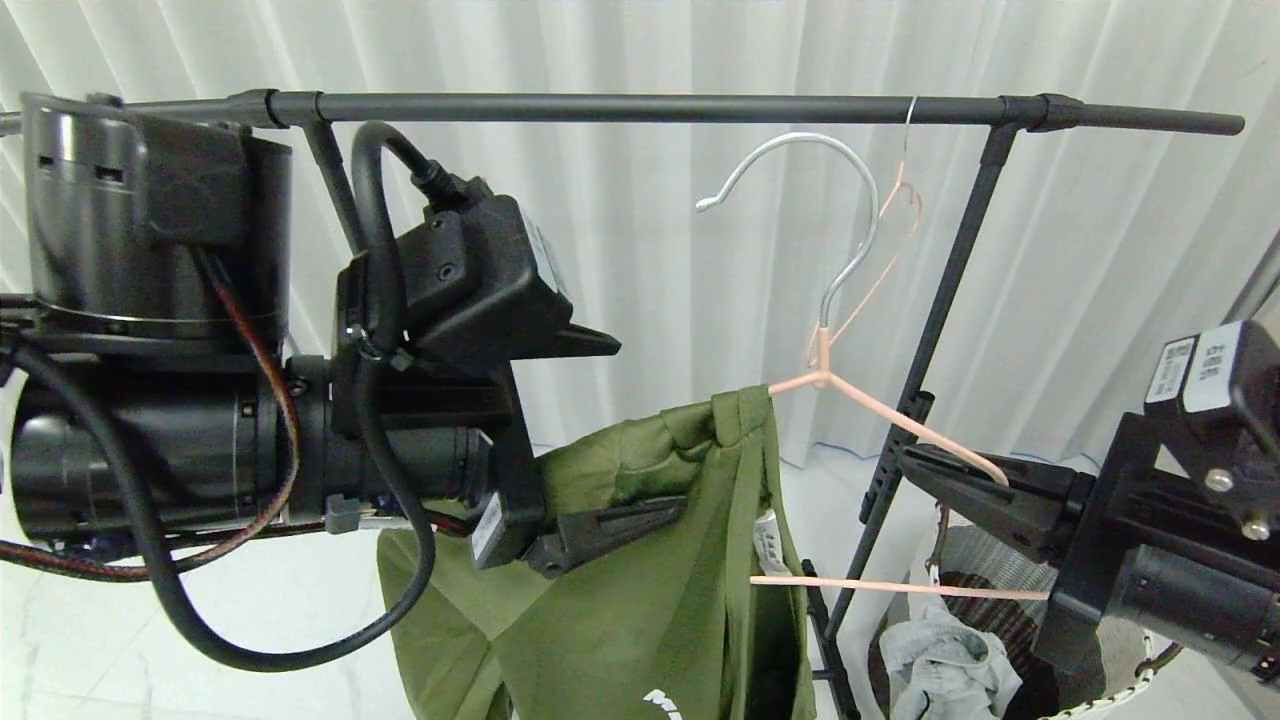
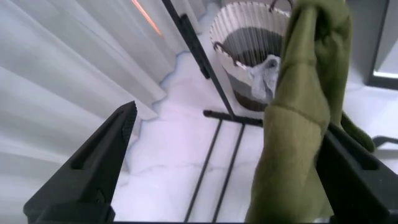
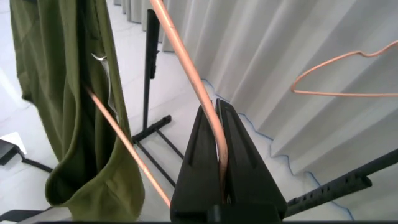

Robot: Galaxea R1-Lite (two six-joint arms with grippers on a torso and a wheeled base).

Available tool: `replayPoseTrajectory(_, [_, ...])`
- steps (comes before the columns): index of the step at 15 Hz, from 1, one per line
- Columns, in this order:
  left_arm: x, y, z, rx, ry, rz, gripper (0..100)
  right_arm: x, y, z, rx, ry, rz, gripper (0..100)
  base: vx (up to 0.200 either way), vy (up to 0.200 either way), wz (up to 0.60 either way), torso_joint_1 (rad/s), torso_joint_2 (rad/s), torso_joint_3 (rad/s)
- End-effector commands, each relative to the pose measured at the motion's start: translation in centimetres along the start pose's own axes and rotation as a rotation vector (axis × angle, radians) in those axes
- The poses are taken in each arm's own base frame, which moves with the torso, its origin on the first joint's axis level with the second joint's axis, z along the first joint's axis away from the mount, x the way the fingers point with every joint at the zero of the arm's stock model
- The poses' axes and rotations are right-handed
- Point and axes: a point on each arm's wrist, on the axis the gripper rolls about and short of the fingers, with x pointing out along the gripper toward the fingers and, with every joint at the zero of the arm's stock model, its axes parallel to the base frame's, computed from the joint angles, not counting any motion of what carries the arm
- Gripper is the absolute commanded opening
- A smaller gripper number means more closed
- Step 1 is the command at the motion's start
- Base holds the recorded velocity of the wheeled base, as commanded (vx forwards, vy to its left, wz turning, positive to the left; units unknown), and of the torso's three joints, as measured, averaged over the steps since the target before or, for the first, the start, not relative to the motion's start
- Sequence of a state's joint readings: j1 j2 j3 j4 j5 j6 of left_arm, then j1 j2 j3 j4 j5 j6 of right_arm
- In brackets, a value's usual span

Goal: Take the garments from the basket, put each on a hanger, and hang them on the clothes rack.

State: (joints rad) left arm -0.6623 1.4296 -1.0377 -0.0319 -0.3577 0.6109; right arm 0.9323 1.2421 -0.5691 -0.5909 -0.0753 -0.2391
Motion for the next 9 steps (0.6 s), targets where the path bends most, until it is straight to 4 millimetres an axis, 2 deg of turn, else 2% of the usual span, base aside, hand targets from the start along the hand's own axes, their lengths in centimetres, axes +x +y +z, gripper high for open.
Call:
replayPoseTrajectory(1, [0.55,-0.14,-0.55,-0.010,0.020,-0.014,100,0.04,0.04,0.00,0.000,-0.001,0.002,0,0.000,0.000,0.00,0.000,0.00,0.000])
replayPoseTrajectory(3, [0.57,-0.30,-0.78,-0.013,0.027,-0.019,100,0.05,0.01,0.12,-0.001,-0.007,-0.001,0,0.000,0.000,0.00,0.000,0.00,0.000])
replayPoseTrajectory(4, [0.57,-0.30,-0.78,-0.013,0.027,-0.019,0,0.06,0.00,0.16,-0.004,-0.008,-0.002,0,0.000,0.000,0.00,0.000,0.00,0.000])
replayPoseTrajectory(9, [0.45,-0.37,-0.80,-0.011,0.026,-0.022,0,0.19,-0.26,0.75,-0.015,-0.055,-0.059,0,0.000,0.000,0.00,0.000,0.00,0.000])
